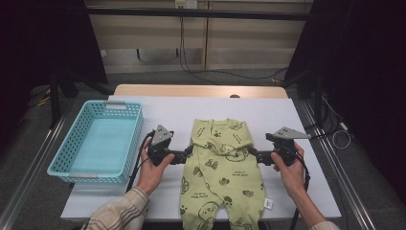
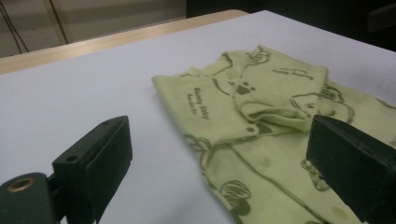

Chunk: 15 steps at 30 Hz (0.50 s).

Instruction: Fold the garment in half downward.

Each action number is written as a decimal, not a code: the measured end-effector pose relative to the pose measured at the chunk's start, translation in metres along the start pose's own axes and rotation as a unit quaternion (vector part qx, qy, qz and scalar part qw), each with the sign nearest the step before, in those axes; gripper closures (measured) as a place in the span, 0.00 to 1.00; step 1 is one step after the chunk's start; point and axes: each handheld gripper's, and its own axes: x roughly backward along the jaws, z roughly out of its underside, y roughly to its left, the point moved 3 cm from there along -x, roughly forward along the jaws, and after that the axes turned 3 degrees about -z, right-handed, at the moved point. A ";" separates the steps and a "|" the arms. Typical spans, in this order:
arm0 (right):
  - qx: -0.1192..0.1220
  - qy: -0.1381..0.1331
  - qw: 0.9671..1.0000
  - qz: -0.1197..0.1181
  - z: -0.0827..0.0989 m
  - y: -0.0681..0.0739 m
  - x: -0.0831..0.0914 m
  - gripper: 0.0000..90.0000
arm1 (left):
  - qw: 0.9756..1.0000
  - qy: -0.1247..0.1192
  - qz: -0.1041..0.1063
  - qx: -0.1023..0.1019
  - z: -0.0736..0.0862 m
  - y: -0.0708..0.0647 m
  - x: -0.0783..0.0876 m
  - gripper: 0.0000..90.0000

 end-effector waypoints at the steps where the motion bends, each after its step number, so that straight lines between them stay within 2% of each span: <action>1: 0.001 0.003 1.000 -0.007 -0.001 -0.002 -0.003 0.08 | 1.000 -0.002 0.003 0.010 -0.001 0.003 -0.004 0.08; 4: -0.004 0.010 1.000 -0.011 -0.004 -0.008 -0.009 0.09 | 1.000 0.004 -0.001 0.004 -0.003 0.007 -0.008 0.08; 6: -0.021 0.012 1.000 -0.014 -0.007 -0.013 -0.015 0.09 | 1.000 0.005 0.010 0.004 -0.008 0.011 -0.017 0.08; 9: -0.035 0.037 0.998 -0.022 -0.010 -0.020 -0.027 0.04 | 1.000 0.011 0.018 0.008 -0.012 0.014 -0.027 0.08; 14: -0.039 0.037 0.998 -0.016 -0.017 -0.029 -0.039 0.05 | 1.000 0.011 0.020 0.010 -0.018 0.017 -0.036 0.08; 15: -0.035 0.040 0.999 -0.013 -0.022 -0.032 -0.044 0.05 | 1.000 0.005 0.017 0.017 -0.022 0.018 -0.040 0.08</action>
